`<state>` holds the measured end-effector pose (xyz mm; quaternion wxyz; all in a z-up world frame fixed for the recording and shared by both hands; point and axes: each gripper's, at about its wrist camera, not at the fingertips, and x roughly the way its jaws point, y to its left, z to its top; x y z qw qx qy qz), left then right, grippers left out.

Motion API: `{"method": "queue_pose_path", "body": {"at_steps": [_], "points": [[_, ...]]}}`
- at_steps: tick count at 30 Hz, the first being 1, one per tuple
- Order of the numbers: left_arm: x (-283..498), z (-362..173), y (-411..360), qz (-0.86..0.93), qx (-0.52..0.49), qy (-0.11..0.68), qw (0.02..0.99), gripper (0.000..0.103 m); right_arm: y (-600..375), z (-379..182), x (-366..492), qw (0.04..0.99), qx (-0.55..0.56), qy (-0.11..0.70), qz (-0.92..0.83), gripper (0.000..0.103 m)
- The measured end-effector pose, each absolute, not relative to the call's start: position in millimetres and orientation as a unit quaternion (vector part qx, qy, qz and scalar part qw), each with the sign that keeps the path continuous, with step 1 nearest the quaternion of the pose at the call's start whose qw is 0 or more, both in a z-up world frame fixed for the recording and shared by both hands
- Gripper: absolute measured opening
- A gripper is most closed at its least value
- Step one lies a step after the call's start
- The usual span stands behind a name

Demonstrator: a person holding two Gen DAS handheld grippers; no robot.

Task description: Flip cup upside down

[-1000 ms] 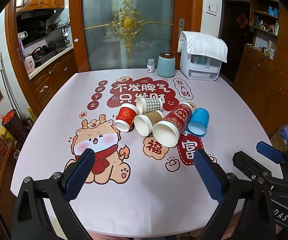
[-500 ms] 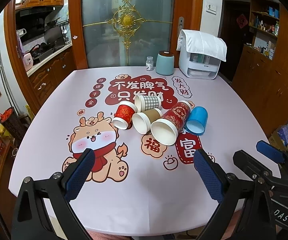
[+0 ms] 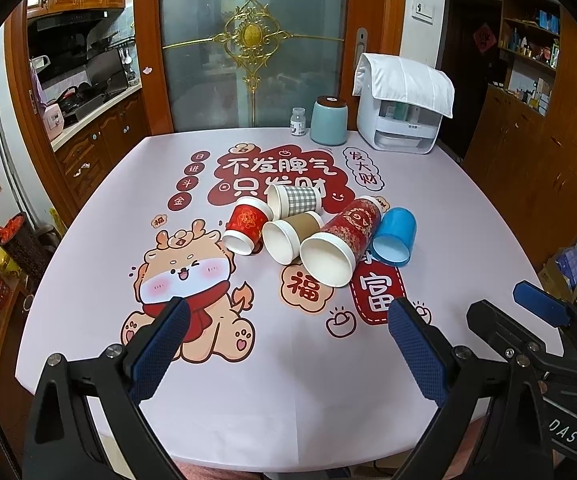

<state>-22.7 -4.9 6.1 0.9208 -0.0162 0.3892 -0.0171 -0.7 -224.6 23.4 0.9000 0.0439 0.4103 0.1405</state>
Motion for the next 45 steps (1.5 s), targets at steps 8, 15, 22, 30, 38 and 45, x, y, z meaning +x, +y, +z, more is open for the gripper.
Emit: {"method": "queue_pose_path", "body": {"at_steps": [8,15,22,30,38,45], "points": [[-21.4,3.8,-4.2,-0.018,-0.015,0.391,0.92,0.098,-225.5,21.4,-0.2,0.899,0.045,0.412,0.141,0.078],[-10.2,0.5,-5.3,-0.024,0.0,0.396,0.918,0.098,-227.1,15.0,7.0,0.894,0.044,0.423,0.141,0.078],[22.6,6.8,-3.5,-0.06,0.026,0.392,0.917,0.098,-225.9,9.7,34.9,0.892,0.034,0.433,0.126,0.078],[98.6,8.7,-1.8,-0.106,0.099,0.391,0.909,0.098,-225.6,-2.5,90.0,0.871,0.067,0.467,0.136,0.078],[180.5,-23.1,-18.3,-0.204,0.131,0.469,0.85,0.073,-223.9,-22.4,154.3,0.848,0.109,0.498,0.142,0.078],[232.4,-73.8,-45.6,-0.228,0.196,0.535,0.79,0.073,-230.7,-50.2,195.8,0.831,0.135,0.523,0.131,0.078]]}}
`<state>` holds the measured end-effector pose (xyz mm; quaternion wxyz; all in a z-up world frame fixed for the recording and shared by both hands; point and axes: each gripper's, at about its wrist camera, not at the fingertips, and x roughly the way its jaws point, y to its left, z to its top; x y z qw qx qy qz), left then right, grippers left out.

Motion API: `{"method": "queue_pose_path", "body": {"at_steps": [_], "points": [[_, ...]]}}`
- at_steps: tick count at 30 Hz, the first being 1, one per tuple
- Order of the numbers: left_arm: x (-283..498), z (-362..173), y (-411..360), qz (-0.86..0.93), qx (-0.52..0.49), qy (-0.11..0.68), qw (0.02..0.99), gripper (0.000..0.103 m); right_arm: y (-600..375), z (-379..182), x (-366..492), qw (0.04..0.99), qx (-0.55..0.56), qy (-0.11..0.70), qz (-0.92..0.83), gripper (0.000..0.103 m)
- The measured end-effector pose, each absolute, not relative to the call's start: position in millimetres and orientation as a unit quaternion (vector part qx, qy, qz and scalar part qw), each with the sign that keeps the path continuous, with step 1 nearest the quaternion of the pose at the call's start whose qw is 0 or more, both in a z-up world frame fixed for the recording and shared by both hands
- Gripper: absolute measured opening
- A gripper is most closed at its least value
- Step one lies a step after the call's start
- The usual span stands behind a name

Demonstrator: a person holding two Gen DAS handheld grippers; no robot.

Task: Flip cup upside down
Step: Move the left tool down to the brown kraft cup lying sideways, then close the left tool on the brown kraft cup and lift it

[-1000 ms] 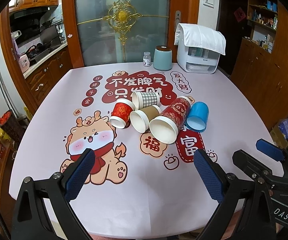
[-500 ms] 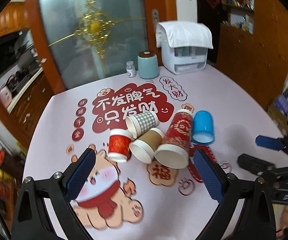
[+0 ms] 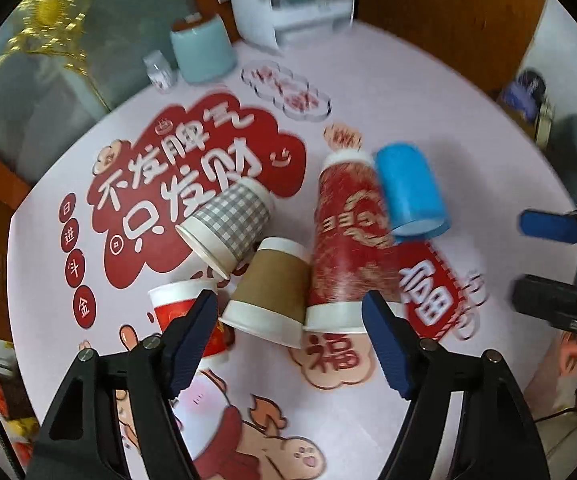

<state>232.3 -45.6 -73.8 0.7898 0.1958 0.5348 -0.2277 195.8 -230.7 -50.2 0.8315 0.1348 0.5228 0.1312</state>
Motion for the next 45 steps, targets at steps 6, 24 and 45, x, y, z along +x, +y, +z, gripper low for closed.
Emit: {"method": "queue_pose_path", "body": {"at_steps": [6,24,45], "points": [[261.7,-108.0,-54.2,-0.226,0.225,0.576,0.753,0.061,-232.7,-77.0,203.8,0.823,0.135,0.537,0.128,0.078],[289.1,-151.5,-64.4,-0.233,0.226,0.637,0.699,0.06,-234.8,-100.7,199.9,0.819,0.132,0.546,0.118,0.078],[269.1,-136.0,-47.9,-0.172,0.171,0.648,0.722,0.057,-241.9,-94.7,193.3,0.823,0.139,0.539,0.113,0.078]]}}
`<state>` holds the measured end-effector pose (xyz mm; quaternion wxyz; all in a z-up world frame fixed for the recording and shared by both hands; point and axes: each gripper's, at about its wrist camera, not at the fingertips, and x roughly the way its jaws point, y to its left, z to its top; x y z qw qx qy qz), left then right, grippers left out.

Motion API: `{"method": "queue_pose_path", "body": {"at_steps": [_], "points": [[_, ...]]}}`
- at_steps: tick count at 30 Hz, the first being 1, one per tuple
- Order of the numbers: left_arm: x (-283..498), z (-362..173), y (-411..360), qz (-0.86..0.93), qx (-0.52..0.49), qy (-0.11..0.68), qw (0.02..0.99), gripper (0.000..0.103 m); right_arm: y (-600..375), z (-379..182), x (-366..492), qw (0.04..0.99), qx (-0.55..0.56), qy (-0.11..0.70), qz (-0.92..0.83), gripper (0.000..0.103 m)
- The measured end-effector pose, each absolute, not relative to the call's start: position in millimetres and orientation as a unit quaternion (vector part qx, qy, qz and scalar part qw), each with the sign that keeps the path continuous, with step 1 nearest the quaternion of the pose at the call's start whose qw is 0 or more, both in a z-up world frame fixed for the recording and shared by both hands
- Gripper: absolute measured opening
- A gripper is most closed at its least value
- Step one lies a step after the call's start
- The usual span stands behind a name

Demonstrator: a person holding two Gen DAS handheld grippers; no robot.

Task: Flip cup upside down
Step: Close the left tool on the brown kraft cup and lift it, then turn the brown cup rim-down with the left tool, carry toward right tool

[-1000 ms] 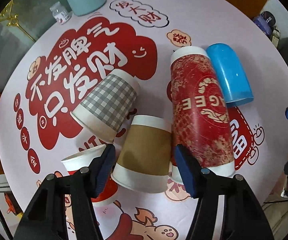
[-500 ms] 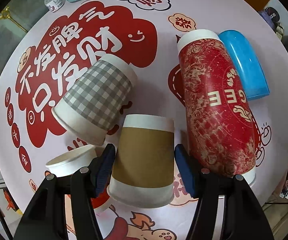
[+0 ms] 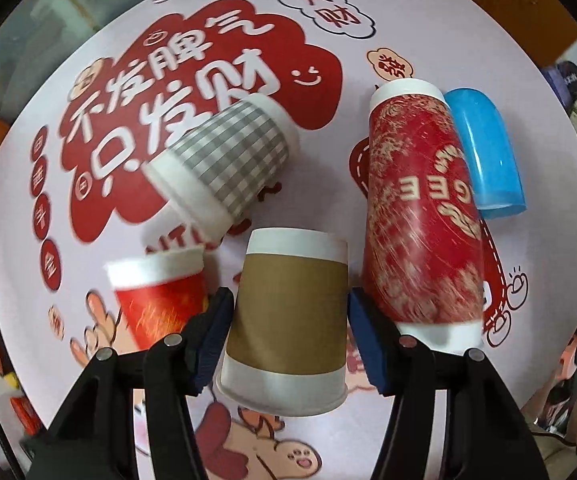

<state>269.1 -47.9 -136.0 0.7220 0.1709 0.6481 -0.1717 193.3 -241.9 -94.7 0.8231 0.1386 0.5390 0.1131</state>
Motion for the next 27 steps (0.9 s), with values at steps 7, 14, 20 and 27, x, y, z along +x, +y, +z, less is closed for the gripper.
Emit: {"method": "queue_pose_path", "body": {"at_steps": [7,14,20,27], "points": [[229.3,-104.1,-33.3,-0.149,0.139,0.65,0.732,0.057,-243.7,-80.0,179.9,0.828,0.14,0.529,0.125,0.078],[171.8,-81.1,-27.7,-0.112,0.037,0.644,0.756,0.058,-242.0,-74.0,152.9,0.827,0.136,0.528,0.137,0.078],[120.0,-111.4,-30.3,-0.099,-0.076,0.641,0.757,0.058,-245.1,-94.6,130.2,0.813,0.134,0.552,0.126,0.078],[98.9,-149.0,-30.5,-0.076,-0.175,0.639,0.746,0.058,-260.7,-122.5,103.9,0.795,0.146,0.578,0.11,0.078]]}}
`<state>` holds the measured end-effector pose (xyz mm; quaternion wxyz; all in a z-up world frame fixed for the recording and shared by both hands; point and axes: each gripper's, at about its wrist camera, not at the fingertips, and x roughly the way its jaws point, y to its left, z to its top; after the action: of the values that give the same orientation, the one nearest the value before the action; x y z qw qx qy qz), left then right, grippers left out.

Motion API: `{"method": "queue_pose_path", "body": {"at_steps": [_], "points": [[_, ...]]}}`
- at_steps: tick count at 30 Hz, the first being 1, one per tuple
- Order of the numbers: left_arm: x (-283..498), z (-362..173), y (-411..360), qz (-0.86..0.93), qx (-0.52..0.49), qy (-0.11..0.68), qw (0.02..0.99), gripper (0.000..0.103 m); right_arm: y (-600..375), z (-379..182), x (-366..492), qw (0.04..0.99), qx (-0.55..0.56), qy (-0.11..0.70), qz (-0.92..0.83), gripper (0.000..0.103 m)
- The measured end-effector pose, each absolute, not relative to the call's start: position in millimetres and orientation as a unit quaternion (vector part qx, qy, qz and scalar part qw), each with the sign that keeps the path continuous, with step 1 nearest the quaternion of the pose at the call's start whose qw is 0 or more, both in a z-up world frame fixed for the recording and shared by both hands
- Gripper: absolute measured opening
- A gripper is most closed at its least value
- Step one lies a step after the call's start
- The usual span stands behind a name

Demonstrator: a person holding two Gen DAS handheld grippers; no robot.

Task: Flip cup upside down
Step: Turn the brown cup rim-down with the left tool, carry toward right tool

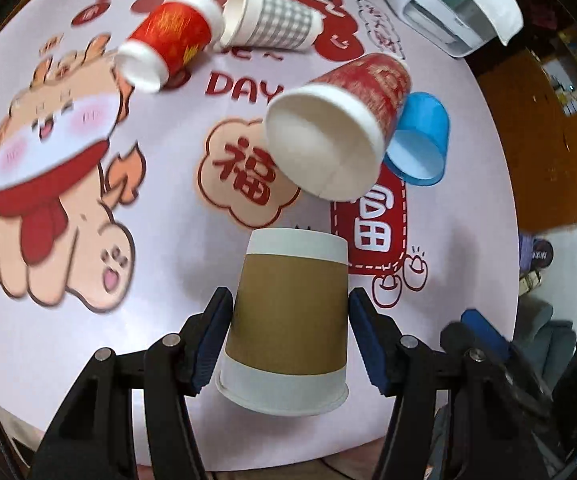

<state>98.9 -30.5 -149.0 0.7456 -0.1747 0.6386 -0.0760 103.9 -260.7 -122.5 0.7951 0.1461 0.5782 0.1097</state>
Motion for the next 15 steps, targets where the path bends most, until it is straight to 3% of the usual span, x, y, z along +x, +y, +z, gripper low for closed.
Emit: {"method": "queue_pose_path", "body": {"at_steps": [6,8,12,15], "points": [[90.6,-162.8,-36.5,-0.065,-0.181,0.638,0.746,0.059,-266.2,-137.6,93.3,0.785,0.148,0.592,0.106,0.078],[89.3,-164.7,-38.2,-0.067,-0.179,0.635,0.749,0.062,-266.1,-140.7,93.4,0.783,0.148,0.595,0.107,0.078],[90.4,-164.6,-36.1,-0.071,-0.184,0.634,0.748,0.077,-262.9,-146.8,96.0,0.774,0.152,0.604,0.113,0.078],[88.7,-159.0,-30.1,-0.072,-0.186,0.626,0.754,0.078,-260.7,-148.8,96.0,0.77,0.156,0.607,0.118,0.078]]}}
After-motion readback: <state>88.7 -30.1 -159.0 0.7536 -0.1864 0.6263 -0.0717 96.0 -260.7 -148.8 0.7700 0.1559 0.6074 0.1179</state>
